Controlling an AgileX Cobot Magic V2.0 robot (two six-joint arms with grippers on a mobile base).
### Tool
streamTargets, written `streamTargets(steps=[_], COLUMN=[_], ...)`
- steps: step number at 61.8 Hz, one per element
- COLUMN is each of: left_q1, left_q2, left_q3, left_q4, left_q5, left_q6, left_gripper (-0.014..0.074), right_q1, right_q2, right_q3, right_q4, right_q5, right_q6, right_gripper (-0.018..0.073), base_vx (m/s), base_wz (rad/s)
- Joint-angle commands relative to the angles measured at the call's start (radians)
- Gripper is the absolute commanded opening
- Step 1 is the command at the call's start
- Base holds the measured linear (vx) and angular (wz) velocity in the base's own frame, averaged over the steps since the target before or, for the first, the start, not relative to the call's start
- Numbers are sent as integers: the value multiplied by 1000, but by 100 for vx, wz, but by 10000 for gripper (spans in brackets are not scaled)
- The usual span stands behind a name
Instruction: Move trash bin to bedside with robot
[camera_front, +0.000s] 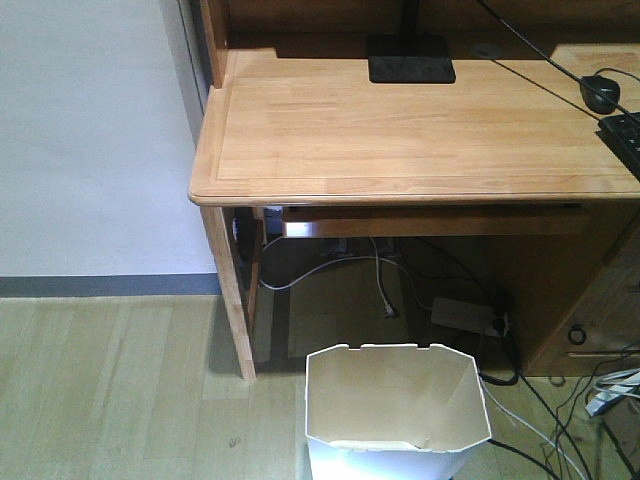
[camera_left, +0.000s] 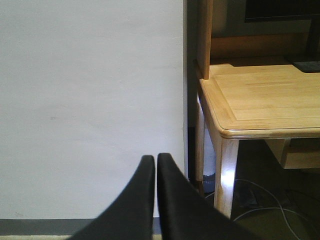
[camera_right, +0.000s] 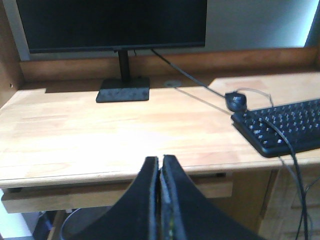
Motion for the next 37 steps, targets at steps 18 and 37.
streamTargets(steps=[18, 37], left_q1=[0, 0], left_q2=[-15, -15], left_q3=[19, 19], left_q4=[-4, -4], left_q5=[-71, -71], left_q6=[0, 0], left_gripper=[-6, -6], right_q1=[0, 0], right_q2=[14, 14], right_q3=[-35, -35], right_q4=[7, 4], right_q5=[-60, -54], right_q6=[10, 10], right_gripper=[147, 449], base_vx=[0, 0], base_wz=[0, 0])
